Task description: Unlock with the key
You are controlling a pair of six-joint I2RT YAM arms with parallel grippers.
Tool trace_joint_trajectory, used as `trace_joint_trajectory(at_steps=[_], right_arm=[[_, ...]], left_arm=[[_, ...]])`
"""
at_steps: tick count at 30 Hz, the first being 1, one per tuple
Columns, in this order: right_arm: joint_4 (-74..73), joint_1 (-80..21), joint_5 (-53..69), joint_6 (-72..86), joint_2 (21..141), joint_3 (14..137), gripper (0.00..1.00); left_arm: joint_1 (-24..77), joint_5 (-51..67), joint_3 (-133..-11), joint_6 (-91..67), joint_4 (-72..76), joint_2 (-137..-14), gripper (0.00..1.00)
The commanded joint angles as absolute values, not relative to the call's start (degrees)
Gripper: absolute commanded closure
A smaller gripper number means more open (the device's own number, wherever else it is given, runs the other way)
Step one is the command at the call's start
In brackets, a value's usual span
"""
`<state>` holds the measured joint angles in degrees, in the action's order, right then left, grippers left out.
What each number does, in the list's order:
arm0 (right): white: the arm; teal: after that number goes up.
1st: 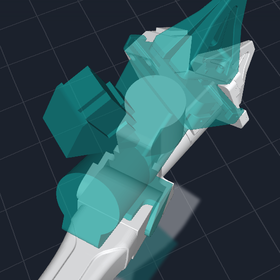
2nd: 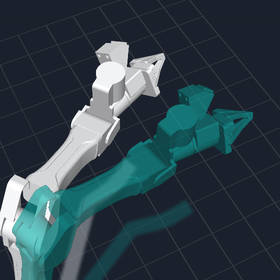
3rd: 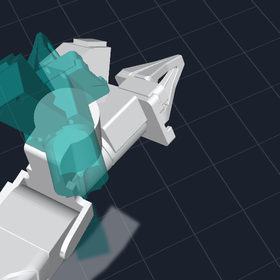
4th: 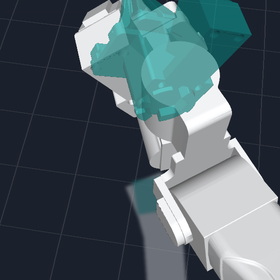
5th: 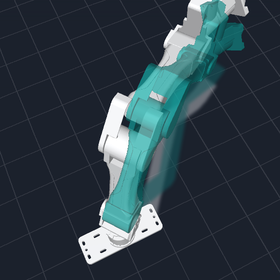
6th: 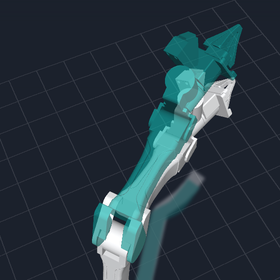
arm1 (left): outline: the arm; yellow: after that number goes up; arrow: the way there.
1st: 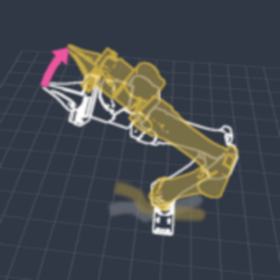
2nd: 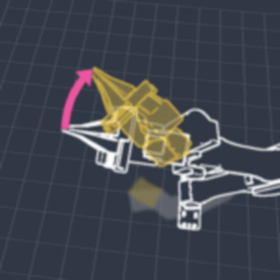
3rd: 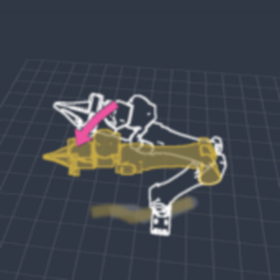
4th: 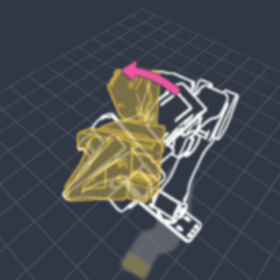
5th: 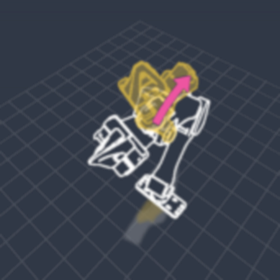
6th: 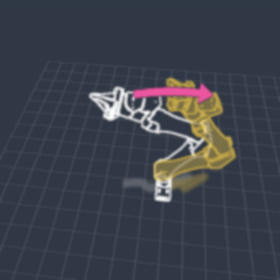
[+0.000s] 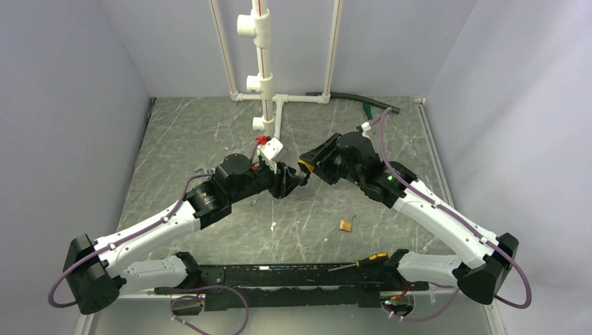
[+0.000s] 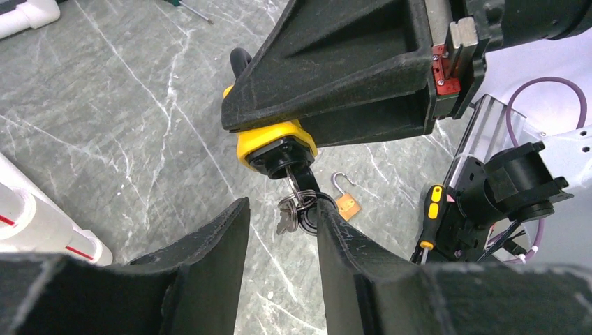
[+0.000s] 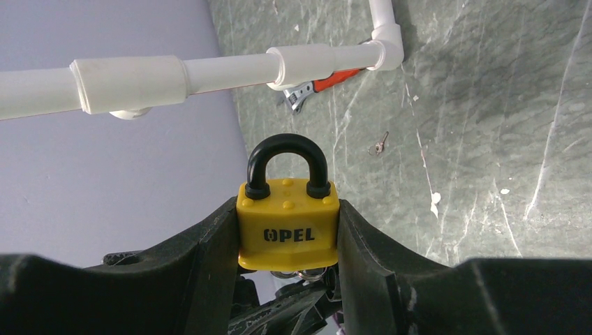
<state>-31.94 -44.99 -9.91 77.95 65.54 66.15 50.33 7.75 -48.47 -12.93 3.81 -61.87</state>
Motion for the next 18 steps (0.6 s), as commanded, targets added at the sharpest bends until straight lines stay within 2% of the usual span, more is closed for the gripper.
trace_joint_trajectory(at_steps=[1, 9, 18], right_arm=[[-27.2, -45.1, -10.3, 77.3, 64.4, 66.8, 1.0], [-26.7, -45.1, -9.4, 77.3, 64.8, 66.7, 1.0], [-26.4, -45.4, -9.0, 77.4, 64.9, 66.6, 1.0]], left_arm=[[50.2, 8.7, -51.2, -12.4, 5.6, -60.2, 0.56], [50.1, 7.9, -51.6, -12.4, 6.2, -61.1, 0.64], [50.1, 5.5, -51.0, -12.9, 9.1, -62.4, 0.68]])
